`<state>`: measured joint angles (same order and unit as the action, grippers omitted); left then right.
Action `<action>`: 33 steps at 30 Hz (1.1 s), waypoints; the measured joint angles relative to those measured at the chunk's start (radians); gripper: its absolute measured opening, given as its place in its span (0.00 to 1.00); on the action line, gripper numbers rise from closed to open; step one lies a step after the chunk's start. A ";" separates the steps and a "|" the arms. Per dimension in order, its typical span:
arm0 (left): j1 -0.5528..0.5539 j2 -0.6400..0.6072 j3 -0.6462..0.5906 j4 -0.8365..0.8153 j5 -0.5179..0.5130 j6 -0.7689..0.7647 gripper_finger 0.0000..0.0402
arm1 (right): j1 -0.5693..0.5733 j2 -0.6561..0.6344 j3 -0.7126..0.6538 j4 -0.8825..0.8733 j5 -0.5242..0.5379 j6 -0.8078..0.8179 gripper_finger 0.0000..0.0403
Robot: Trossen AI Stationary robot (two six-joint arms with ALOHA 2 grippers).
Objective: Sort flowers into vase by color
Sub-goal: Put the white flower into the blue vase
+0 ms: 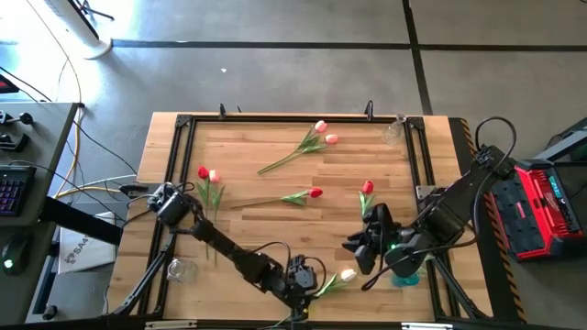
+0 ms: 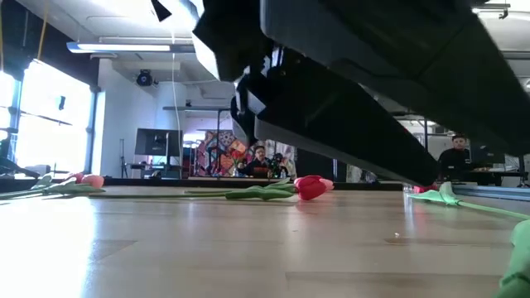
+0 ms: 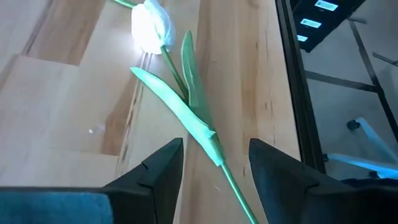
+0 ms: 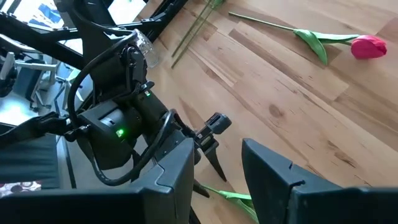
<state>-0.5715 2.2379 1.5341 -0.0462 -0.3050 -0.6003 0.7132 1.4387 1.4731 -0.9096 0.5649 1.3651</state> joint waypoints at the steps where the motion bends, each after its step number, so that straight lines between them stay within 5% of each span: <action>1: 0.002 0.000 0.000 -0.001 0.000 0.002 0.43 | 0.000 0.000 0.000 0.000 0.000 0.000 0.31; 19: 0.001 0.135 0.005 0.113 -0.027 0.059 0.41 | 0.000 0.000 0.000 -0.012 -0.024 0.026 0.31; 29: -0.007 0.154 0.008 0.042 -0.058 0.113 0.05 | 0.000 0.000 0.000 -0.035 -0.044 0.026 0.31; 33: 0.012 0.128 0.002 0.040 -0.015 0.092 0.04 | 0.000 0.000 0.000 -0.032 -0.040 0.033 0.31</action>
<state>-0.5600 2.3661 1.5358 -0.0060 -0.3195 -0.5087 0.7132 1.4387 1.4731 -0.9419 0.5244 1.3986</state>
